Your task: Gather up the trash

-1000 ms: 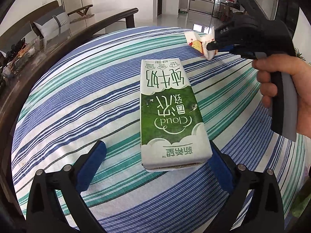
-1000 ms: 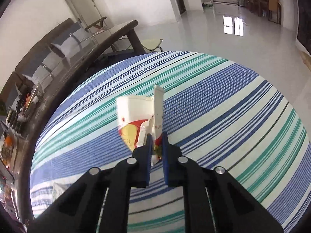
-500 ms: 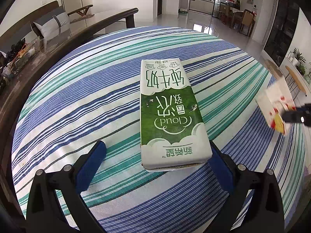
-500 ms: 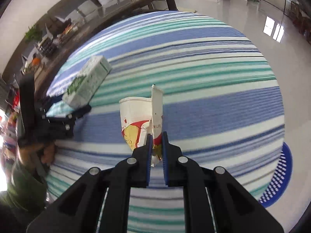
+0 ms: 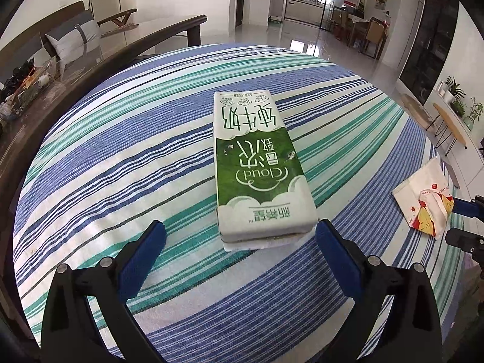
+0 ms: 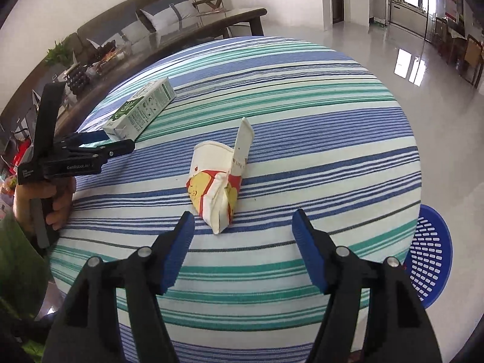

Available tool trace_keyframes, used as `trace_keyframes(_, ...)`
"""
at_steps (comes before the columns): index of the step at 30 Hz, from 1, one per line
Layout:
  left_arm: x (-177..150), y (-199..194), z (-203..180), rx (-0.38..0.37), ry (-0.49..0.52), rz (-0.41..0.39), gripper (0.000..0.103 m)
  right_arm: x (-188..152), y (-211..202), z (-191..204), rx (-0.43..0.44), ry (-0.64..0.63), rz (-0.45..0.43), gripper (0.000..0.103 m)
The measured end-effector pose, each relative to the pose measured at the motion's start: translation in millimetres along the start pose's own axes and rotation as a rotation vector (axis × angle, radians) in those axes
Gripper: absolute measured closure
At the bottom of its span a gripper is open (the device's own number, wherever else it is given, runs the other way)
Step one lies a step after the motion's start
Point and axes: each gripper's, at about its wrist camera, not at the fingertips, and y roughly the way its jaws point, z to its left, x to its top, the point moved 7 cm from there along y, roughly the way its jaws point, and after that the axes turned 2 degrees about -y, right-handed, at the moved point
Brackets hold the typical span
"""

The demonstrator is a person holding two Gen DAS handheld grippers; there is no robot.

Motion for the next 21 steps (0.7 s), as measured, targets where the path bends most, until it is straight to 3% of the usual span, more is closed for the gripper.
trace_keyframes(5, -8.0, -11.0, -2.1, -0.015, 0.006, 0.001, 0.005, 3.2, -3.5, 5.0, -0.009, -0.008, -0.014, 0.037)
trace_keyframes(12, 18.9, -11.4, -5.4, -0.018, 0.001, 0.007, 0.007, 17.5, -0.1, 8.1, 0.002, 0.011, -0.018, 0.038)
trace_keyframes(19, 29.0, 16.0, 0.5, 0.026, -0.001, 0.106, 0.027, 23.9, 20.2, 6.6, 0.012, 0.06, 0.032, 0.039)
trace_keyframes(21, 29.7, 17.2, 0.9, 0.009, -0.009, 0.109, 0.034, 25.4, 23.7, 5.4, 0.032, 0.078, 0.036, 0.046)
